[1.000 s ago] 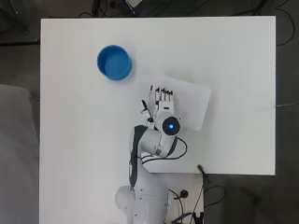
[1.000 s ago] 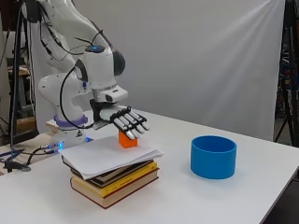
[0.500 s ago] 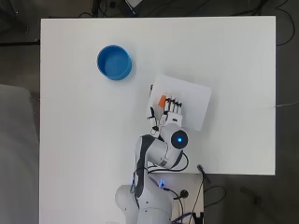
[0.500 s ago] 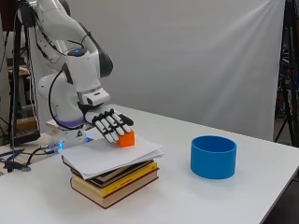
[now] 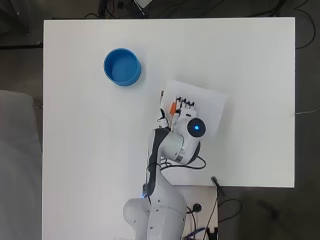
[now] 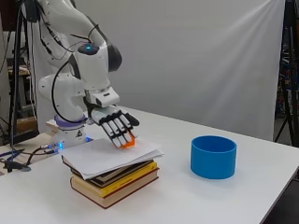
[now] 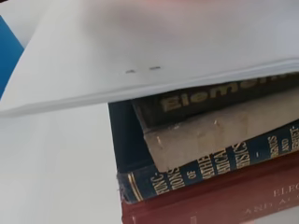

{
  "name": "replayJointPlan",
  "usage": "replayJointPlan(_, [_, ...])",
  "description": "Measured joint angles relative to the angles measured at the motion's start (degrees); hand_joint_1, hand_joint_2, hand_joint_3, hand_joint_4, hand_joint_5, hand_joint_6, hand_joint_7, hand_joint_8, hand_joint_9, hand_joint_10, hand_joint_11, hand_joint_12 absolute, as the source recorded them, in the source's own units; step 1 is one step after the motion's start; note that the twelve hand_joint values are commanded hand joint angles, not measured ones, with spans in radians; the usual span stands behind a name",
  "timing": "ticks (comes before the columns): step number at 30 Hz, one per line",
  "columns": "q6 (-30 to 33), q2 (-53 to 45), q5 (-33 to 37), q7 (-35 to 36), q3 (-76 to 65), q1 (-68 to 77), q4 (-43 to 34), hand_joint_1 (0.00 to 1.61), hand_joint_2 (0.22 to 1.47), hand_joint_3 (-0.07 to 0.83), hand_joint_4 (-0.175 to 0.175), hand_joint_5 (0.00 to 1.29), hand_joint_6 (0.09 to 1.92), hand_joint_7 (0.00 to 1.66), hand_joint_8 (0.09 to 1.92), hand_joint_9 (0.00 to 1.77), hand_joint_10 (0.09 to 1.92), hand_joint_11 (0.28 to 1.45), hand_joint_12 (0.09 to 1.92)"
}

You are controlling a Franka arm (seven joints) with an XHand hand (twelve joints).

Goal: Teleoperate dual arm-hand system to pick and place objects

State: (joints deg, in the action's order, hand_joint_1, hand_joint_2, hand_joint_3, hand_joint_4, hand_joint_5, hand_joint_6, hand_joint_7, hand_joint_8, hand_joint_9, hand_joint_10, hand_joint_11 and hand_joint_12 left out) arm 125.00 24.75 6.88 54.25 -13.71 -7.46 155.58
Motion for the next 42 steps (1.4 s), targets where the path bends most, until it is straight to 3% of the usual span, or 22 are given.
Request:
replayJointPlan(1, [-0.15, -0.31, 0.29, 0.41, -0.05, 0.07, -0.1, 0.46, 1.07, 0.0, 0.057, 0.52, 0.09, 0.62, 0.09, 0.71, 0.09, 0.61, 0.09])
replayJointPlan(2, [-0.17, -0.54, 0.81, 1.07, -0.28, 0.16, -0.13, 0.77, 1.08, -0.002, 0.027, 0.68, 0.42, 0.85, 0.28, 0.98, 0.25, 0.72, 0.25])
replayJointPlan(3, [-0.36, -0.92, 1.68, 2.26, -0.79, 0.24, -0.22, 0.9, 1.11, 0.001, 0.076, 0.78, 0.75, 0.98, 0.72, 1.15, 0.72, 0.77, 0.7])
replayJointPlan(4, [-1.04, -1.48, 2.73, 4.05, -1.41, 0.33, -0.8, 0.96, 1.13, 0.003, 0.12, 0.84, 0.96, 1.04, 1.12, 1.23, 1.15, 0.79, 1.09])
replayJointPlan(5, [-2.36, -2.09, 3.45, 5.74, -1.85, 0.4, -1.64, 0.98, 1.14, 0.003, 0.147, 0.87, 1.06, 1.06, 1.39, 1.27, 1.44, 0.79, 1.33])
replayJointPlan(6, [-4.29, -2.63, 4.02, 7.3, -2.18, 0.49, -2.65, 0.99, 1.14, 0.001, 0.162, 0.9, 1.1, 1.07, 1.55, 1.28, 1.61, 0.79, 1.47])
replayJointPlan(8, [-8.54, -3.02, 4.83, 8.78, -2.45, 0.53, -4.11, 1.01, 1.13, -0.002, 0.173, 0.93, 1.09, 1.08, 1.69, 1.3, 1.74, 0.81, 1.59])
replayJointPlan(12, [-11.82, 1.25, 5.74, 8.36, -1.57, 0.18, -3.67, 1.01, 1.12, -0.002, 0.175, 0.96, 1.03, 1.08, 1.72, 1.32, 1.78, 0.83, 1.64])
replayJointPlan(16, [-9.19, 7.15, 5.88, 8.08, 1.12, 0.42, -3.66, 1.01, 1.12, 0.0, 0.175, 0.97, 1.01, 1.1, 1.56, 1.33, 1.74, 0.86, 1.64])
replayJointPlan(22, [-14.68, 8.43, 5.94, 4.92, 8.91, 2.48, -13.88, 1.0, 1.13, 0.001, 0.175, 0.93, 1.05, 1.12, 1.39, 1.33, 1.64, 0.85, 1.59])
replayJointPlan(28, [-16.43, 0.4, 5.51, 2.93, 18.07, 4.26, -24.77, 1.0, 1.13, -0.001, 0.175, 0.93, 1.06, 1.14, 1.33, 1.34, 1.59, 0.87, 1.59])
replayJointPlan(35, [-18.05, -14.09, 1.81, 1.53, 22.33, 5.71, -36.44, 1.02, 1.1, -0.001, 0.175, 1.01, 0.95, 1.28, 1.47, 1.47, 1.71, 1.04, 1.69])
replayJointPlan(42, [-19.09, -24.05, 3.85, 0.25, 28.85, 3.31, -44.53, 1.03, 1.1, 0.0, 0.175, 1.01, 0.95, 1.33, 1.77, 1.54, 1.91, 1.13, 1.76])
